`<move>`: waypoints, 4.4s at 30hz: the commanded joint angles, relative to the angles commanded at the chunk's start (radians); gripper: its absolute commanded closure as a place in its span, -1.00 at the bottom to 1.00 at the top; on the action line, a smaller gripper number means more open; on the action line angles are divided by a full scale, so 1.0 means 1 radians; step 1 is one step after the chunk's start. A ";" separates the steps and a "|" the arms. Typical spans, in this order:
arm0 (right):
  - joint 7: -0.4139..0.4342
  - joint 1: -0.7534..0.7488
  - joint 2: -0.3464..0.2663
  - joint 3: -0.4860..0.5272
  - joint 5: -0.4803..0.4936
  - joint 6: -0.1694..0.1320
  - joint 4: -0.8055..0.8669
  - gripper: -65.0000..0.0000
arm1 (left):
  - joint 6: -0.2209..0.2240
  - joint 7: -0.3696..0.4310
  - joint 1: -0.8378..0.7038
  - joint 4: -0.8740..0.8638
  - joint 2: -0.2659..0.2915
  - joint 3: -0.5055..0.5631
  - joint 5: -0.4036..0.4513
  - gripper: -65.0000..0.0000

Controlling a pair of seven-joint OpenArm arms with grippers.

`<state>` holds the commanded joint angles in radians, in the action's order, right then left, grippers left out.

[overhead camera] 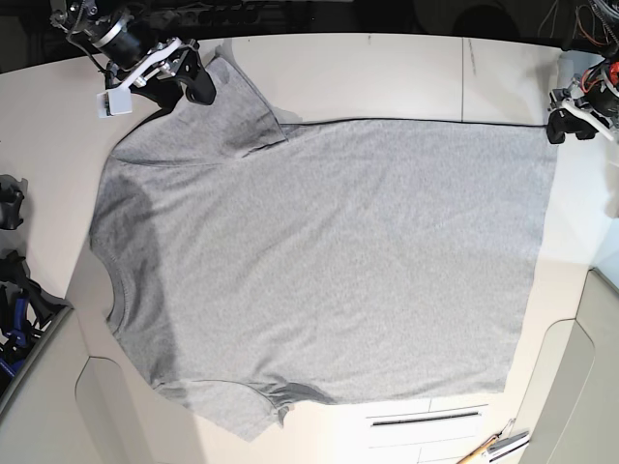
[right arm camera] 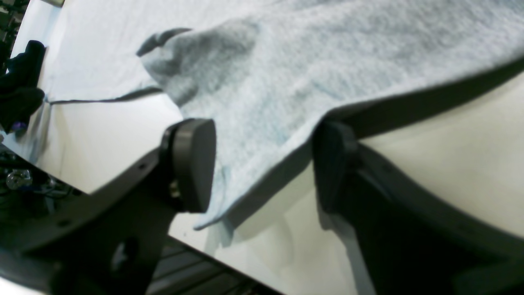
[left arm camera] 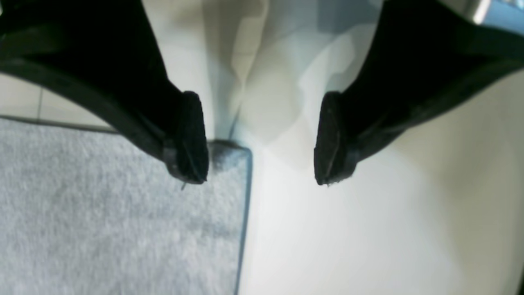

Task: Fold the T-shirt properly
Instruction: 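Move both grippers down to the shirt's shoulder corners and pinch them, then lift the shoulder edge with both grippers and drag it across the shirt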

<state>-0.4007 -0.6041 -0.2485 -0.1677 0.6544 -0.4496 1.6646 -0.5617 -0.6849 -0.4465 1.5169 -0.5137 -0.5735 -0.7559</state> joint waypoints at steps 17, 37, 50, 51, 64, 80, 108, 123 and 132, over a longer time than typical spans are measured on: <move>0.001 0.000 0.003 0.000 0.000 0.000 0.000 0.51 | -0.074 0.032 0.000 0.000 0.051 0.071 -0.002 0.53; -0.049 -0.056 0.002 -0.101 0.037 -0.109 0.181 1.00 | -0.136 0.045 0.000 0.070 0.048 -0.011 -0.019 1.00; -0.071 0.140 0.003 -0.132 0.031 -0.104 0.232 1.00 | -0.136 0.082 0.154 0.043 0.048 -0.020 0.039 1.00; -0.076 0.165 0.002 -0.132 0.014 -0.104 0.225 1.00 | -0.136 0.082 0.174 0.018 0.048 -0.020 0.040 1.00; -0.076 0.560 -0.004 -0.132 -0.019 -0.125 -0.092 1.00 | -0.136 0.105 0.431 -0.174 0.048 0.066 0.119 1.00; -0.060 0.813 0.002 -0.131 -0.099 -0.126 -0.471 1.00 | -0.136 0.218 0.579 -0.373 0.048 0.156 0.200 1.00; -0.202 0.573 0.000 -0.454 0.020 -0.123 -0.332 -0.02 | -0.136 -0.064 0.495 -0.367 0.018 -0.030 0.015 -0.26; -0.174 0.560 0.060 -0.325 0.041 -0.123 -0.372 -0.27 | -0.136 -0.021 0.452 -0.367 0.090 -0.027 0.005 -0.26; -0.129 0.565 0.102 -0.321 0.023 -0.123 -0.372 -0.27 | -0.136 0.024 0.482 -0.369 0.090 0.068 0.035 -0.26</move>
<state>-0.5301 -0.0391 -0.1467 -0.4885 0.6773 -0.5728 1.2926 -0.6981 -0.6613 0.0353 1.1484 -0.4236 -0.5053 -0.7212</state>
